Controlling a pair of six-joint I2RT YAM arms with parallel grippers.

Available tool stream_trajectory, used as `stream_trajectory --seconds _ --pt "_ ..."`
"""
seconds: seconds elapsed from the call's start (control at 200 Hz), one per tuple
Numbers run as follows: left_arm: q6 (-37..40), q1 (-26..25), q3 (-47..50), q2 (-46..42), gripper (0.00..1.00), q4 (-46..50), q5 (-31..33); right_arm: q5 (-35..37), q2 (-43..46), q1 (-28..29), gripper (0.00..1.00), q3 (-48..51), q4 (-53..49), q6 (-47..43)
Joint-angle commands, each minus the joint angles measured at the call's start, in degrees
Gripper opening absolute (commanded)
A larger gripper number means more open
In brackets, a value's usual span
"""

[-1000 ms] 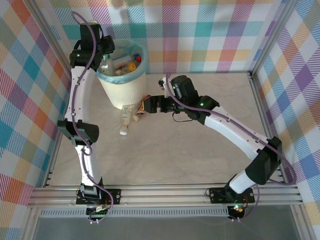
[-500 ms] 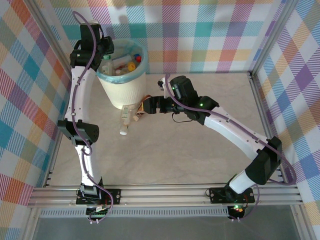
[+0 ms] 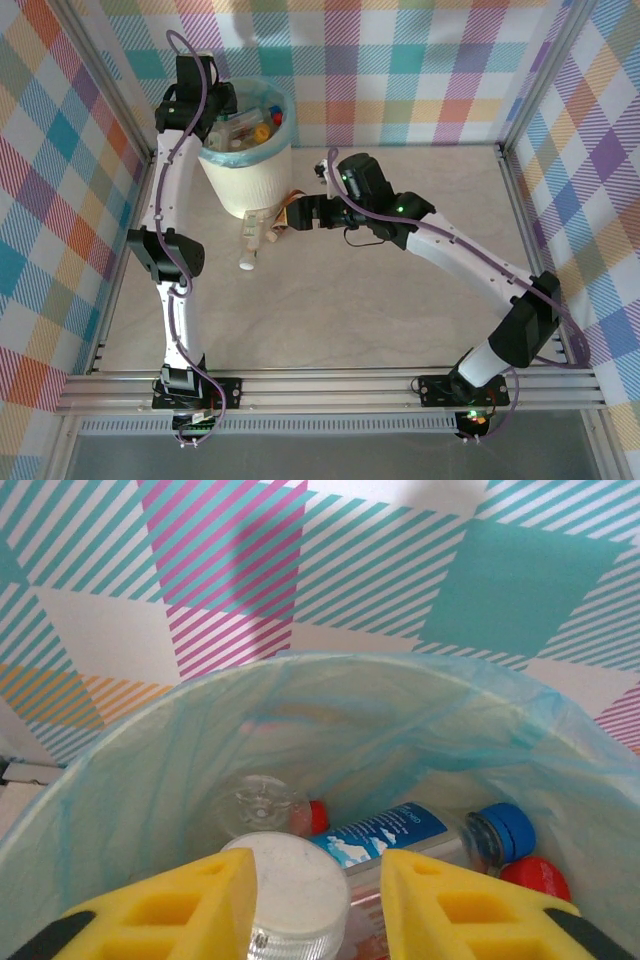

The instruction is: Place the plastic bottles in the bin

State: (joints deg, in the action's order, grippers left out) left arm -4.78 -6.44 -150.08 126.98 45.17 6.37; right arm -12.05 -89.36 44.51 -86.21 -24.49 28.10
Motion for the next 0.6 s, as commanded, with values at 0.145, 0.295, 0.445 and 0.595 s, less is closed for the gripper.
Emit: stream_trajectory --seconds 0.145,0.295,0.445,0.595 --pt "-0.3 0.8 -0.3 4.4 0.53 6.0 -1.0 -0.8 -2.2 0.4 0.87 -1.9 -1.5 -0.6" --pt "-1.8 1.0 -1.4 6.4 0.64 5.5 -2.8 -1.0 -2.4 0.4 0.87 -2.4 -1.8 -0.6" --pt "-3.8 0.9 -3.8 8.8 0.67 5.3 -4.2 -0.5 -2.2 0.4 0.87 -2.3 -2.7 -0.9" --pt "-4.9 1.1 -4.2 9.0 0.68 4.5 -4.4 -0.1 -1.6 0.4 0.87 -2.0 -3.1 -1.0"
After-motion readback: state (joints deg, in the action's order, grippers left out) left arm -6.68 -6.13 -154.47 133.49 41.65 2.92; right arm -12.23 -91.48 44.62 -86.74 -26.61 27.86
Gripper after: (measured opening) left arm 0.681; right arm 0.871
